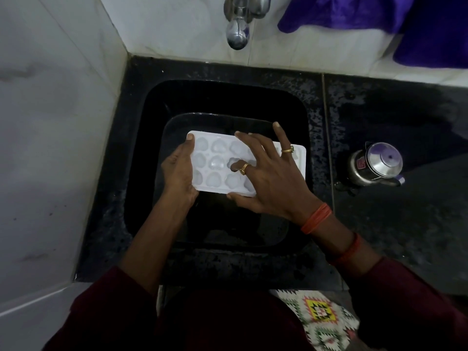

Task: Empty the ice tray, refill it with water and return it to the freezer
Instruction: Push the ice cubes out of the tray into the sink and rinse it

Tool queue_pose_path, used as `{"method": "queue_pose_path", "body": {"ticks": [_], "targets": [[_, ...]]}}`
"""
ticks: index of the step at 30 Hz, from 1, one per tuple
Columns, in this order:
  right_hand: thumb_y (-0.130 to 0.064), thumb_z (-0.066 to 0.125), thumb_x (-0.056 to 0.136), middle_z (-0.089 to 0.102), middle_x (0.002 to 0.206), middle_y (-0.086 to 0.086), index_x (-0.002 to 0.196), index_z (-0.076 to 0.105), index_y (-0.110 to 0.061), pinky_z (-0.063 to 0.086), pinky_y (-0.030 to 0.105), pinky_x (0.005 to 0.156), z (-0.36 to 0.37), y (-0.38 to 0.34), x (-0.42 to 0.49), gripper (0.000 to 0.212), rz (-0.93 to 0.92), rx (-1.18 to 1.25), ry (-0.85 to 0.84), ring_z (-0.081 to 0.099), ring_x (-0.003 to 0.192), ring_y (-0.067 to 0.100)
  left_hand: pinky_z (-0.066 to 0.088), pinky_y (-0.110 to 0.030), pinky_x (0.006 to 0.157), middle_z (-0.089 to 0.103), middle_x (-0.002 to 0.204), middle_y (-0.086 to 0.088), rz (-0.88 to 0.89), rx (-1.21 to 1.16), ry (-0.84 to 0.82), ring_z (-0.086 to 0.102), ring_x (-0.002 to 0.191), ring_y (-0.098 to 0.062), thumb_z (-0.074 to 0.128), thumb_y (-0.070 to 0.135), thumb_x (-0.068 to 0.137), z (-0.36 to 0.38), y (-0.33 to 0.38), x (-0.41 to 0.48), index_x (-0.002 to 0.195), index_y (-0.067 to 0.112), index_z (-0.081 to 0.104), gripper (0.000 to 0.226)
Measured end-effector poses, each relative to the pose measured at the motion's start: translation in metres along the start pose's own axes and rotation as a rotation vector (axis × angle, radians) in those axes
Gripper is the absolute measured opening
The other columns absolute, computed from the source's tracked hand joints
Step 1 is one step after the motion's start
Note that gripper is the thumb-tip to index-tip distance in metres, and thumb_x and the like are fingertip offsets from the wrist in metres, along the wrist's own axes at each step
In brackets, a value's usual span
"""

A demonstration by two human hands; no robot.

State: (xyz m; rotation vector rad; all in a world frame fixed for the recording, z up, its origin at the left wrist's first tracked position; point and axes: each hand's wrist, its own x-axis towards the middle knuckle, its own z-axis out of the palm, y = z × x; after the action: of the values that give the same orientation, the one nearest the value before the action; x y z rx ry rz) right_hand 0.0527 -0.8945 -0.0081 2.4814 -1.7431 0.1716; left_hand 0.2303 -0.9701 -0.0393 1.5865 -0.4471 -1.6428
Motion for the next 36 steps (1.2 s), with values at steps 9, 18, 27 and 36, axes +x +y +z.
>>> {"method": "queue_pose_path", "body": {"ticks": [9, 18, 27, 36], "targets": [[-0.076, 0.051, 0.083, 0.028, 0.163, 0.015, 0.120, 0.066, -0.027, 0.007, 0.066, 0.119, 0.002, -0.001, 0.003, 0.063, 0.011, 0.005, -0.038, 0.035, 0.145, 0.034, 0.064, -0.047, 0.074, 0.077, 0.109, -0.013, -0.014, -0.009, -0.001, 0.076, 0.096, -0.034, 0.069, 0.041, 0.094, 0.001, 0.002, -0.001, 0.109, 0.011, 0.074, 0.034], [-0.072, 0.056, 0.080, 0.031, 0.161, 0.015, 0.117, 0.068, -0.026, 0.007, 0.065, 0.120, 0.003, -0.003, 0.007, 0.061, 0.008, 0.006, -0.015, 0.037, 0.144, 0.032, 0.065, -0.043, 0.067, 0.078, 0.102, -0.011, -0.006, -0.010, 0.009, 0.076, 0.091, -0.032, 0.071, 0.039, 0.093, -0.001, 0.003, 0.000, 0.097, 0.013, 0.074, 0.026], [-0.079, 0.050, 0.080, 0.033, 0.160, 0.015, 0.119, 0.066, -0.027, 0.002, 0.065, 0.121, 0.004, -0.003, 0.007, 0.066, 0.023, -0.019, -0.076, 0.036, 0.144, 0.034, 0.062, -0.056, 0.081, 0.078, 0.106, -0.014, 0.004, -0.005, 0.018, 0.076, 0.096, -0.036, 0.072, 0.040, 0.093, -0.001, 0.001, 0.002, 0.097, 0.012, 0.075, 0.028], [-0.082, 0.047, 0.081, 0.031, 0.161, 0.018, 0.120, 0.068, -0.026, 0.000, 0.065, 0.121, 0.001, -0.001, 0.011, 0.072, -0.026, -0.111, -0.128, 0.037, 0.144, 0.037, 0.062, -0.055, 0.082, 0.078, 0.105, -0.013, 0.006, -0.008, 0.017, 0.075, 0.096, -0.036, 0.071, 0.040, 0.093, -0.003, -0.001, 0.003, 0.093, 0.015, 0.074, 0.025]]}}
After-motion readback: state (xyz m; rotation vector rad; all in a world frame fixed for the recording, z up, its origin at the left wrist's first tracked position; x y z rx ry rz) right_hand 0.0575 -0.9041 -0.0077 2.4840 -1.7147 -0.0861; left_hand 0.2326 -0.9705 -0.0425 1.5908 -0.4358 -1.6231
